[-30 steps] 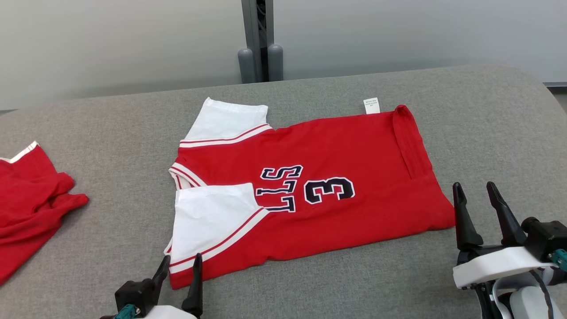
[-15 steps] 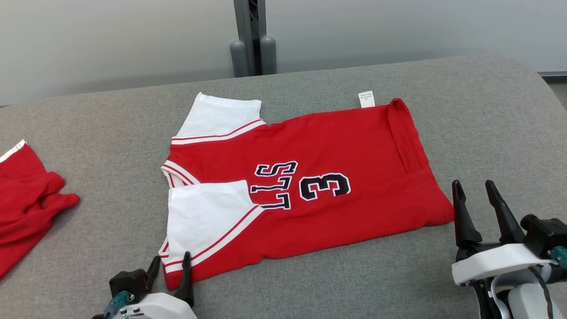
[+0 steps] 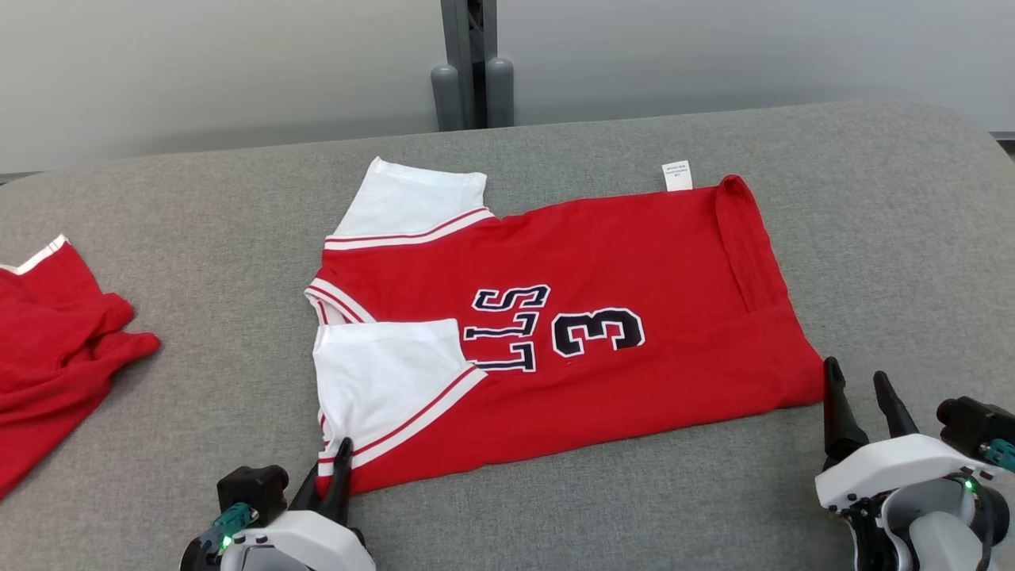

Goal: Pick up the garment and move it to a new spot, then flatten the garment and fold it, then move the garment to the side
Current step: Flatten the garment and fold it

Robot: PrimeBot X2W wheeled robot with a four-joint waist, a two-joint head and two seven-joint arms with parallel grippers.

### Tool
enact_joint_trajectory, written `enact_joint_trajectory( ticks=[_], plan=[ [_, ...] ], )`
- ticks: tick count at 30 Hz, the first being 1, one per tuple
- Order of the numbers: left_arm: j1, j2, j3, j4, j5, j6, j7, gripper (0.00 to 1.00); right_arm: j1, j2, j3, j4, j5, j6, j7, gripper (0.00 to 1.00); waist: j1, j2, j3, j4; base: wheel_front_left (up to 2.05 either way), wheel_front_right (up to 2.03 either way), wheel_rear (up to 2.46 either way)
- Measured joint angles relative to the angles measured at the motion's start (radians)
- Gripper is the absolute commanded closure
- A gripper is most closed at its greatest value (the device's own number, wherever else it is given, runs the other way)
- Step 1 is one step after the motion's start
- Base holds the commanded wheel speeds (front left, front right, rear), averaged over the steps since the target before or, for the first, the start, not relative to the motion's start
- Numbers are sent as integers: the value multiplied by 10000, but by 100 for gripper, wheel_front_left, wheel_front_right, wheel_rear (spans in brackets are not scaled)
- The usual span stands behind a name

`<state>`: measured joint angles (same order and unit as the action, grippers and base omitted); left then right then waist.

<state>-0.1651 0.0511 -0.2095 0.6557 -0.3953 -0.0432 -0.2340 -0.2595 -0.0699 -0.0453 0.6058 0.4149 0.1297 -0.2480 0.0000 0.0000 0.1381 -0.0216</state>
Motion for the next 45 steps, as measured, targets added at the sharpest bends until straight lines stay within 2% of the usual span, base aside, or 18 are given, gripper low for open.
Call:
enact_joint_trajectory(
  ticks=[8,15,16,17,21,25,33,37,45],
  plan=[
    [-35,65,-240,-343,17,-84,50,100,-962,-79,431,2084,1620,0,635,0,0,0,129,274,0,0,0],
    [-93,125,-435,-548,96,-98,161,100,-1497,-267,1007,2596,2742,0,732,0,0,0,303,387,0,0,0],
    [-103,136,-466,-568,100,-98,198,100,-1538,-295,1129,2627,2876,0,732,73,0,0,319,395,0,0,0],
    [-121,161,-499,-583,117,-100,228,100,-1590,-322,1235,2656,3016,0,732,100,0,0,328,399,0,0,0],
    [-205,316,-673,-606,194,-176,453,100,-1625,-418,1776,2562,3519,0,763,100,0,0,272,373,0,0,0],
    [-207,535,-838,-619,245,-276,792,100,-1592,-796,2219,2589,3768,0,855,100,0,0,33,320,0,0,0],
    [266,1112,-1172,-1091,169,-514,1988,100,-1337,-1212,2638,2922,3891,12,1858,100,0,0,-733,176,0,0,0],
    [752,1327,-1308,-1674,29,-539,2757,100,-1028,-1233,2380,3114,4011,13,2205,100,0,0,-1086,118,0,0,0],
    [2017,1781,-1542,-3262,-303,-468,4401,100,-432,-1064,1812,3208,3524,13,2803,100,0,0,-1484,26,0,0,0]
  ],
)
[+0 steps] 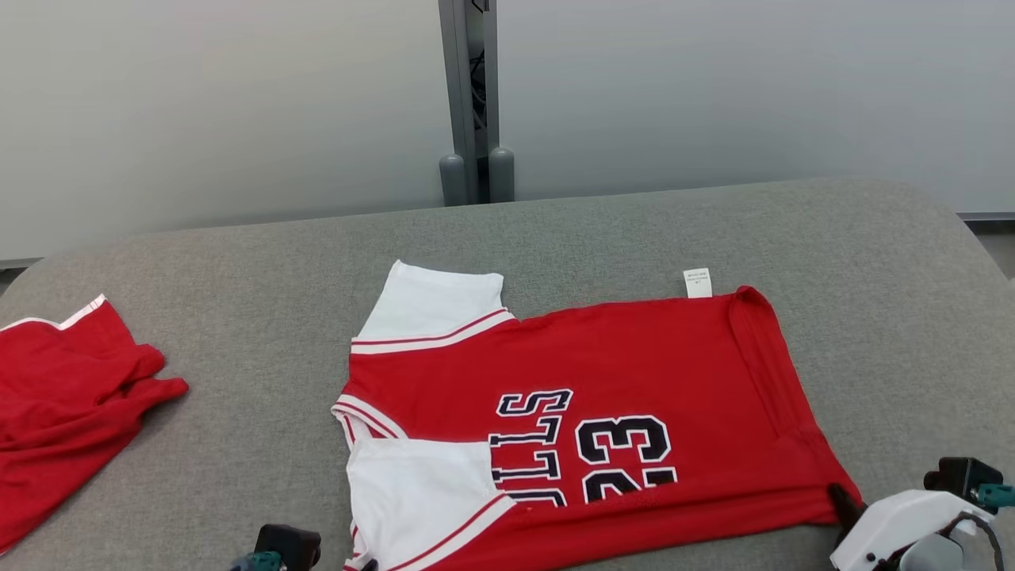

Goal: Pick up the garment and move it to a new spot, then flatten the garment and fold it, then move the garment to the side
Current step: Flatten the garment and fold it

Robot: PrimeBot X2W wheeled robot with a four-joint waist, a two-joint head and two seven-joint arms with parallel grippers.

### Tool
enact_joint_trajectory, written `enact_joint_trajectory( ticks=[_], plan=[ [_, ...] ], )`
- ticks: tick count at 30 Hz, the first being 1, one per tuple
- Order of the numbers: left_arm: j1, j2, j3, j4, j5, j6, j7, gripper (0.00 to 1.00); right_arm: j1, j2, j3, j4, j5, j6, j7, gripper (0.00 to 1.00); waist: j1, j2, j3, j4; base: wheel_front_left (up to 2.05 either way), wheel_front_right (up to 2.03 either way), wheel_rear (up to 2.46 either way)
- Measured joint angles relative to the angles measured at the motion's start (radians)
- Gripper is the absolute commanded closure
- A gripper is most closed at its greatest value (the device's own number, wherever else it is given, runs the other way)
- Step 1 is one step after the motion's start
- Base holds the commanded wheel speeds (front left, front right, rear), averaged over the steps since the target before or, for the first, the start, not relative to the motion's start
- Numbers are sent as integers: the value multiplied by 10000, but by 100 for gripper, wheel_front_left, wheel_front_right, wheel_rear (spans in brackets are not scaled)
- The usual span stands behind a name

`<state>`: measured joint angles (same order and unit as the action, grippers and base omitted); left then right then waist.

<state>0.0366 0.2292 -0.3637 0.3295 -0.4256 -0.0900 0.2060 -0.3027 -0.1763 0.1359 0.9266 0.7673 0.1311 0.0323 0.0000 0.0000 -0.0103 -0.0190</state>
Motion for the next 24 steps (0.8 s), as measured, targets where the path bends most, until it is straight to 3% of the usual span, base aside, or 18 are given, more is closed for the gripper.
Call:
enact_joint_trajectory(
  ticks=[12,13,14,15,24],
  plan=[
    [1258,543,50,-1845,-190,564,1112,100,1251,357,-1613,-1160,-940,44,1419,100,0,0,15,-128,0,0,0],
    [1293,545,56,-1914,-222,621,1145,100,1313,422,-1779,-1306,-1083,44,1521,54,0,0,20,-135,0,0,0],
    [1337,541,61,-1977,-242,675,1164,52,1377,499,-2004,-1406,-1225,44,1649,0,0,0,25,-140,0,0,0],
    [1388,529,82,-2031,-244,775,1166,0,1456,562,-2215,-1536,-1398,44,1764,0,0,0,28,-140,0,0,0],
    [1345,554,631,-2286,-558,1197,1175,0,1773,1066,-4265,-3676,-3212,-6,2683,0,0,0,94,-79,0,0,0]
  ],
)
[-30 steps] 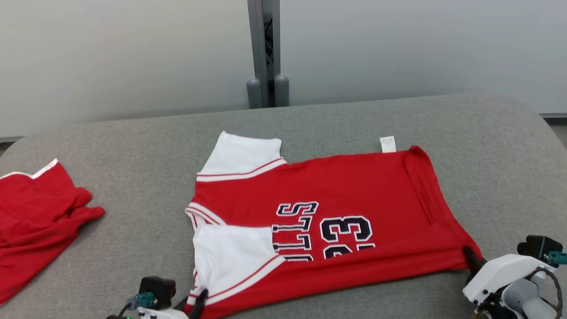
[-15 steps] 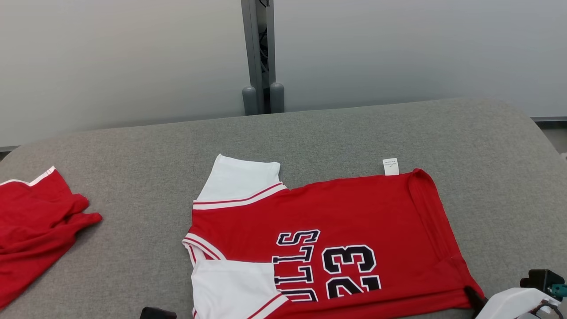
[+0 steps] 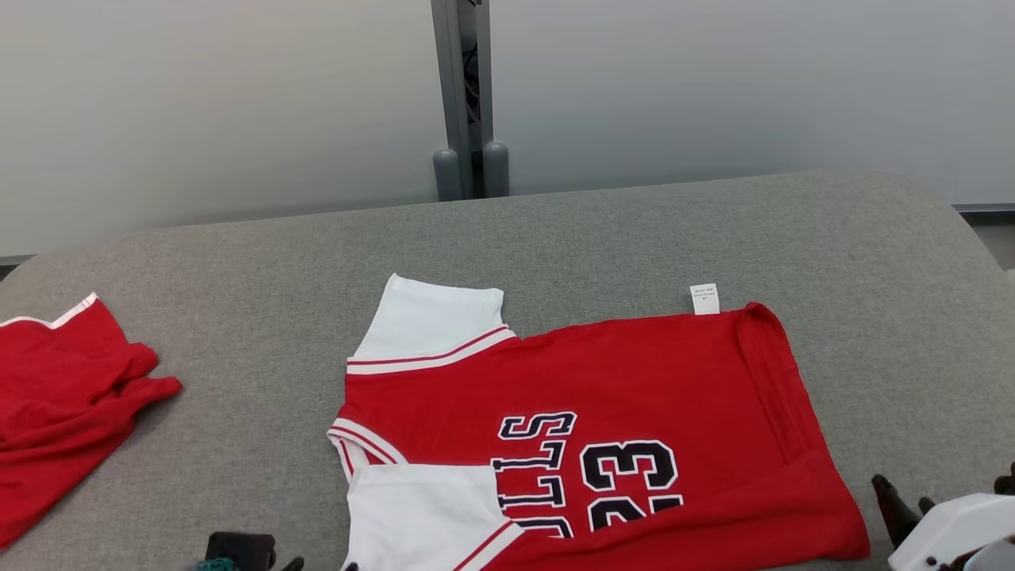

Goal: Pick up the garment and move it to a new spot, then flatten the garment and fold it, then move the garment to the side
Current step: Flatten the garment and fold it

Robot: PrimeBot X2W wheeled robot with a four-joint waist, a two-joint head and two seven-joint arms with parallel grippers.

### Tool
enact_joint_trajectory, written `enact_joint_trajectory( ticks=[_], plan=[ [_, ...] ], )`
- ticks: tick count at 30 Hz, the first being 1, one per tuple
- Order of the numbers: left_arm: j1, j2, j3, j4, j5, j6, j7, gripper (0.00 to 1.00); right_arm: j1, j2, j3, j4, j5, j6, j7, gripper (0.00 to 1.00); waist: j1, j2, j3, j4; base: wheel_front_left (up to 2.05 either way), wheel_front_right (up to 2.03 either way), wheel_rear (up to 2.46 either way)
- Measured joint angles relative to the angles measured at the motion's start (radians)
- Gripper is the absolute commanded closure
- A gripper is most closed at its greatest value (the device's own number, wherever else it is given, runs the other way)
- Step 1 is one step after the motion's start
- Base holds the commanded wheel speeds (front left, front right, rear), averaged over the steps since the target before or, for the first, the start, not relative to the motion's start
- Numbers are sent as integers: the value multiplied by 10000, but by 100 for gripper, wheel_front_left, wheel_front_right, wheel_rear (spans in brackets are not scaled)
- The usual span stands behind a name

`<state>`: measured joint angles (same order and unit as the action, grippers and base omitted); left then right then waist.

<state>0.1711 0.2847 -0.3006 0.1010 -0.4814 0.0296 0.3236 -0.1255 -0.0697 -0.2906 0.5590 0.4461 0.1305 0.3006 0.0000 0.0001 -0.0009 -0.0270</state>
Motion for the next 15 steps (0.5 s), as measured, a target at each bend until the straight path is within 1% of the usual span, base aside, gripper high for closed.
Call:
enact_joint_trajectory(
  ticks=[3,4,5,7,10,12,15],
  plan=[
    [-238,8,265,-148,-73,113,-270,0,23,113,-328,-938,-556,0,272,0,0,0,45,38,0,0,0],
    [-359,-4,359,-194,-94,127,-449,0,23,121,-328,-1281,-826,-2,274,0,0,0,70,45,0,0,0],
    [-359,-4,359,-194,-94,127,-449,0,23,121,-328,-1281,-826,-2,274,0,0,0,70,45,0,0,0],
    [-667,-117,566,-274,-96,205,-922,0,19,144,-186,-1996,-1212,0,119,0,0,0,128,58,0,0,0],
    [-1199,-407,874,-336,-155,245,-1818,0,-7,163,341,-2892,-1473,0,-470,0,0,0,238,71,0,0,0],
    [-1537,-639,988,-341,-207,230,-2493,0,-119,182,815,-3386,-1509,0,-1091,0,0,0,329,59,0,0,0],
    [-2014,-928,1072,-232,-219,-8,-3555,0,-187,-6,1555,-3810,-1555,2,-2113,0,0,0,485,18,0,0,0]
  ],
)
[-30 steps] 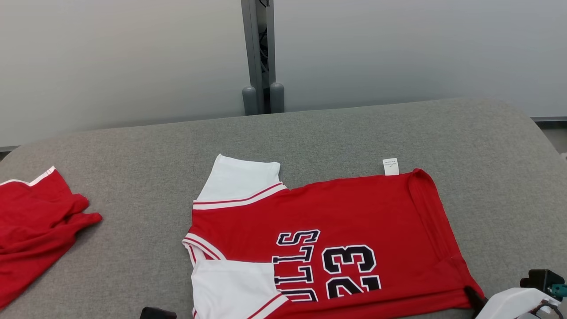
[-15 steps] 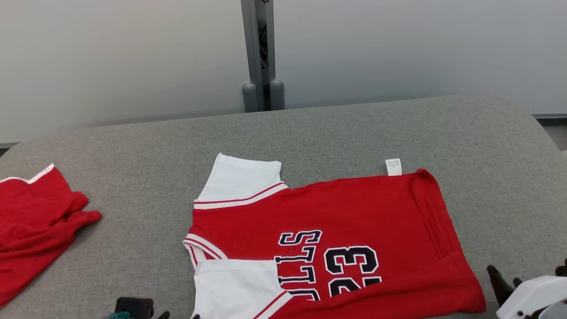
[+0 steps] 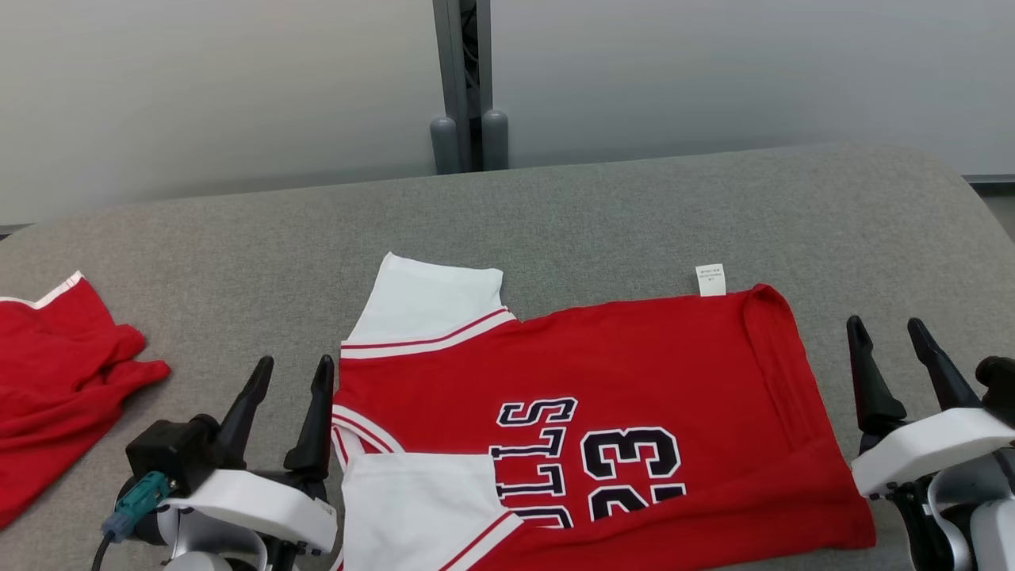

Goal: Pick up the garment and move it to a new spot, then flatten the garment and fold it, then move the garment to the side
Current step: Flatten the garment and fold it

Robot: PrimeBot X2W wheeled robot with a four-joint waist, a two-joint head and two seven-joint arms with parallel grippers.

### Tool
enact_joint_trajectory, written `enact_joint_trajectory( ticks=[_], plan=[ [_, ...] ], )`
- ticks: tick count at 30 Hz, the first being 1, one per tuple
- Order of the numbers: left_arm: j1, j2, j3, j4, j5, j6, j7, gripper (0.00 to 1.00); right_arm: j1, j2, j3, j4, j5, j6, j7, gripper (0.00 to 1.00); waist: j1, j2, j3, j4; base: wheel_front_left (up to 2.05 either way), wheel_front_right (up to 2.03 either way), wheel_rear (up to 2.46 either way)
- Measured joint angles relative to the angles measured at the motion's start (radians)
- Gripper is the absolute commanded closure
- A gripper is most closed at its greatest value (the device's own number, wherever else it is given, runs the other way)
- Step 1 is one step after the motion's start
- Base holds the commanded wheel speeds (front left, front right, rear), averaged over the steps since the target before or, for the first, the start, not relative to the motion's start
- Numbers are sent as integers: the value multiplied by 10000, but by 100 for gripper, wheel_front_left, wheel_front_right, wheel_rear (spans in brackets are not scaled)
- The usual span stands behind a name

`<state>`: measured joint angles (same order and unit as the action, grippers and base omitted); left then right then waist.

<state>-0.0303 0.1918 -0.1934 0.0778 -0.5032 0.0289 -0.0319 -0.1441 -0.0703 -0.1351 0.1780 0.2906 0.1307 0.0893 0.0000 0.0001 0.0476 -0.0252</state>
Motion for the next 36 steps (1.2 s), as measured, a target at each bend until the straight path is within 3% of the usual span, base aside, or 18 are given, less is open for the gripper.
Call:
enact_joint_trajectory(
  ticks=[5,10,16,30,33,36],
  plan=[
    [-545,-345,-17,548,443,-111,-1802,0,-127,-566,1156,-159,-497,0,-1964,0,0,0,241,-83,0,0,0],
    [-572,-838,182,895,853,-169,-2257,0,-141,-339,1563,25,-869,0,-3290,0,0,0,351,-193,0,0,0],
    [-47,-1375,1189,238,1603,-466,-2295,0,-107,56,1618,58,-1101,0,-3498,0,0,0,464,-267,0,0,0],
    [-387,-1429,1459,825,1923,-784,-2299,0,-340,190,1739,-207,-1183,0,-3511,0,0,0,903,-427,0,0,0],
    [-1034,-1193,1360,1682,2364,-934,-2297,0,-388,199,1708,-240,-1220,0,-3511,0,0,-1,1220,-562,0,0,0],
    [-2068,-612,1346,2422,2617,-999,-1950,0,-605,203,1701,-290,-1216,0,-3513,0,0,0,1593,-744,0,0,0]
  ],
)
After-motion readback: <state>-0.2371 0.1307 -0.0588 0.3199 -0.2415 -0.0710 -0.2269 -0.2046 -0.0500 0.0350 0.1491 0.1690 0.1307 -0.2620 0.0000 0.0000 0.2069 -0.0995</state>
